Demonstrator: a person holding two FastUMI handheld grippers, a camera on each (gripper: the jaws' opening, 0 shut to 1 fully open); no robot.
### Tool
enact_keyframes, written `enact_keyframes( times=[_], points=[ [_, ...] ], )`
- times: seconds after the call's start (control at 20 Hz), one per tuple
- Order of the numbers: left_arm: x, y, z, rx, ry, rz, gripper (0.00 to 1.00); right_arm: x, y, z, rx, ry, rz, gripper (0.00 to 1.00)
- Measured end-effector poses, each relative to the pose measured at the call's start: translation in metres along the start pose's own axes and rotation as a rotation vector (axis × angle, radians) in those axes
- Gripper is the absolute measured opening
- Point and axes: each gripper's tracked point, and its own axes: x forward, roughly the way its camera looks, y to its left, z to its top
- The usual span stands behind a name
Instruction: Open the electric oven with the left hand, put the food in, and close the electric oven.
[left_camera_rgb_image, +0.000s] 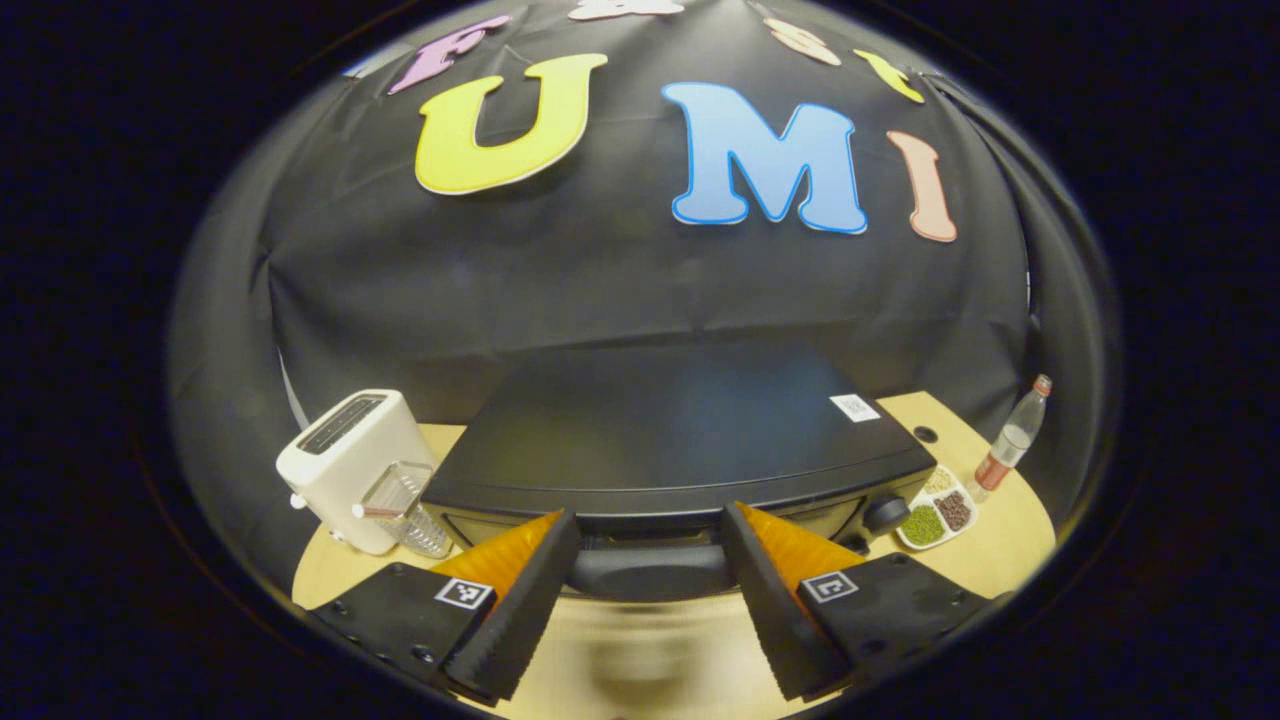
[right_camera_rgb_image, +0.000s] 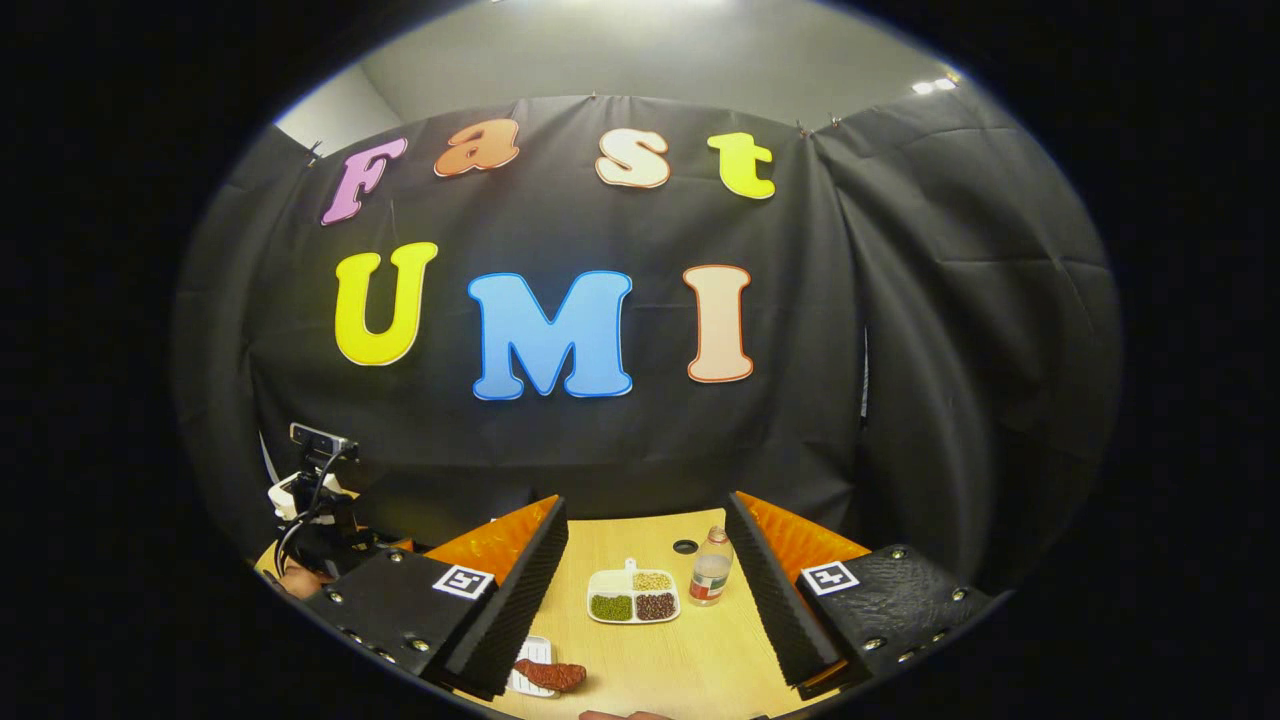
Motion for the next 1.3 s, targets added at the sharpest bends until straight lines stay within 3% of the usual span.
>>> enact_keyframes(
  times=[0.1, 0.2, 0.45, 0.5, 0.55, 0.6, 0.65, 0.8, 0.9, 1.25, 1.3],
  points=[
    [0.001, -0.001, -0.006, 0.008, -0.009, -0.003, 1.0, 0.001, 0.0, -0.003, 0.006, 0.009, -0.003, 0.96],
    [0.0, -0.002, -0.009, 0.004, -0.007, -0.018, 0.97, 0.001, 0.004, -0.005, 0.018, 0.016, 0.007, 0.96],
    [-0.016, -0.001, -0.023, 0.003, 0.018, -0.024, 1.0, 0.001, 0.017, 0.0, 0.023, -0.011, 0.062, 0.96],
    [-0.021, -0.001, -0.03, -0.004, 0.025, -0.022, 0.94, 0.0, 0.019, 0.003, 0.026, -0.023, 0.071, 0.96],
    [-0.026, -0.001, -0.034, -0.013, 0.033, -0.021, 1.0, -0.001, 0.021, 0.004, 0.03, -0.035, 0.083, 0.96],
    [-0.031, -0.001, -0.041, -0.023, 0.041, -0.024, 0.94, 0.0, 0.024, 0.006, 0.036, -0.044, 0.096, 0.96],
    [-0.035, -0.002, -0.048, -0.031, 0.048, -0.028, 0.97, 0.001, 0.027, 0.003, 0.041, -0.04, 0.102, 0.96],
    [-0.045, -0.003, -0.063, -0.023, 0.062, -0.038, 1.0, 0.002, 0.02, -0.005, 0.075, 0.003, 0.07, 0.92],
    [-0.05, -0.004, -0.074, -0.01, 0.073, -0.035, 0.96, 0.002, 0.022, -0.01, 0.091, 0.022, 0.076, 0.96],
    [-0.061, -0.006, -0.11, -0.025, 0.123, -0.034, 0.94, -0.009, 0.014, 0.0, 0.047, -0.031, 0.057, 1.0],
    [-0.063, -0.007, -0.116, -0.025, 0.135, -0.033, 0.94, -0.009, 0.014, 0.0, 0.049, -0.031, 0.057, 0.96]
  ],
)
